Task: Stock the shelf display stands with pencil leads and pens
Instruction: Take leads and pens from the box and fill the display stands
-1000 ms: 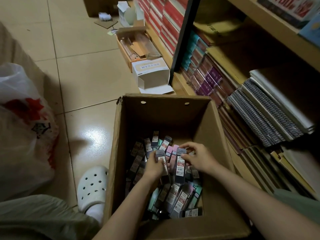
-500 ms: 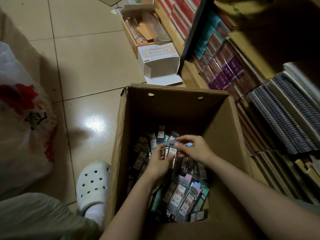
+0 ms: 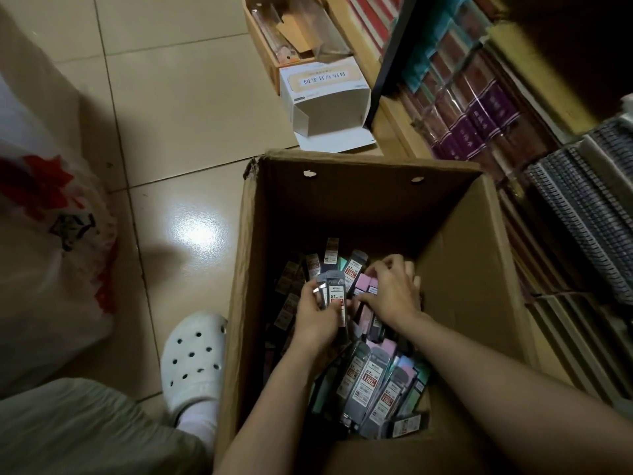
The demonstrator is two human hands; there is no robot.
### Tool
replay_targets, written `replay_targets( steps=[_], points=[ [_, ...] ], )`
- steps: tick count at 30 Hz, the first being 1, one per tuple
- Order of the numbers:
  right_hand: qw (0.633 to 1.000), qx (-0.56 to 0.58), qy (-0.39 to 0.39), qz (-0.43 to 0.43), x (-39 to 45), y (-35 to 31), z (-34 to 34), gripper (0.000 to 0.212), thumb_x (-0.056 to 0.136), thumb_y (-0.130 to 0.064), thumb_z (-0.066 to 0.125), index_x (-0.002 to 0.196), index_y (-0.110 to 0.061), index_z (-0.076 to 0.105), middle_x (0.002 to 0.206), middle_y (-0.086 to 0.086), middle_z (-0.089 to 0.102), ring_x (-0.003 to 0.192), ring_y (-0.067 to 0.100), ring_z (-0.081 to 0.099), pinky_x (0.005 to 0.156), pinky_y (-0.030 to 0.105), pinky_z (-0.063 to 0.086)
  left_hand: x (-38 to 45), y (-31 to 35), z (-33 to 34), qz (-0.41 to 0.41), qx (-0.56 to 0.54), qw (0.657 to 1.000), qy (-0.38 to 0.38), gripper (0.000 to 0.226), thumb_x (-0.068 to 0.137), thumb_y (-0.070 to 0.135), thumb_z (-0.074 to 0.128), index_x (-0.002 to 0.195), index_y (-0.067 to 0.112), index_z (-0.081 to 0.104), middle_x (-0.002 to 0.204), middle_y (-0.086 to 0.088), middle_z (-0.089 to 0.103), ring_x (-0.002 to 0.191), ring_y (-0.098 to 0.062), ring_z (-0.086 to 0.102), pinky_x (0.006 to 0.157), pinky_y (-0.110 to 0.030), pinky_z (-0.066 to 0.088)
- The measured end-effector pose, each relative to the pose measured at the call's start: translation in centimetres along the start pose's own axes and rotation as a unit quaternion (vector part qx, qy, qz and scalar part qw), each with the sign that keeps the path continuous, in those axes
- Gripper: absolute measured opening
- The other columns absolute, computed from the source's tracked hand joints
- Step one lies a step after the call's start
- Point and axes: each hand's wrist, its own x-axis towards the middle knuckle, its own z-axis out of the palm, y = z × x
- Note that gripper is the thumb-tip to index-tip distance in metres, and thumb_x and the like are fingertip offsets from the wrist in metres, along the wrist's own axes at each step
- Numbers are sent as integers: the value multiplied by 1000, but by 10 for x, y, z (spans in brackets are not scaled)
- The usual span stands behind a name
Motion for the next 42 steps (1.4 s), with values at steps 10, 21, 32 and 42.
replay_targets(
  steps=[10, 21, 32, 42],
  points=[
    [999, -22, -43, 15, -15, -3, 0, 68, 78, -58, 69, 137, -34, 48, 147, 2, 31, 134, 26, 25, 108, 44, 25, -12, 1, -5, 0, 27, 999, 28, 44, 93, -3, 54, 126, 25, 46, 103, -3, 69, 89, -19, 71, 81, -44, 59],
    [959, 276, 7, 57, -27, 9, -2, 38, 87, -15, 70, 109, -26, 42, 107, 4, 61, 85, 19, 63, 74, 39, 57, -7, -7, -5, 4, 65, 998, 22, 42, 93, -1, 54, 122, 29, 45, 103, 0, 68, 82, -12, 71, 65, -32, 59],
    [955, 216, 184, -89, -70, 17, -189, 40, 88, -12, 68, 118, -21, 43, 106, 2, 59, 92, 17, 60, 79, 34, 53, -64, 97, 69, 92, 102, 970, -198, 38, 97, 2, 48, 127, 26, 45, 114, -11, 63, 88, -17, 72, 66, -35, 58],
    [908, 163, 364, -128, -184, 38, -371, 35, 87, -18, 72, 110, -24, 46, 87, -11, 61, 77, 1, 60, 64, 22, 46, -176, 243, 161, 310, 280, 831, -367, 45, 95, 0, 48, 128, 31, 44, 111, -11, 62, 89, -20, 65, 70, -35, 59]
  ],
)
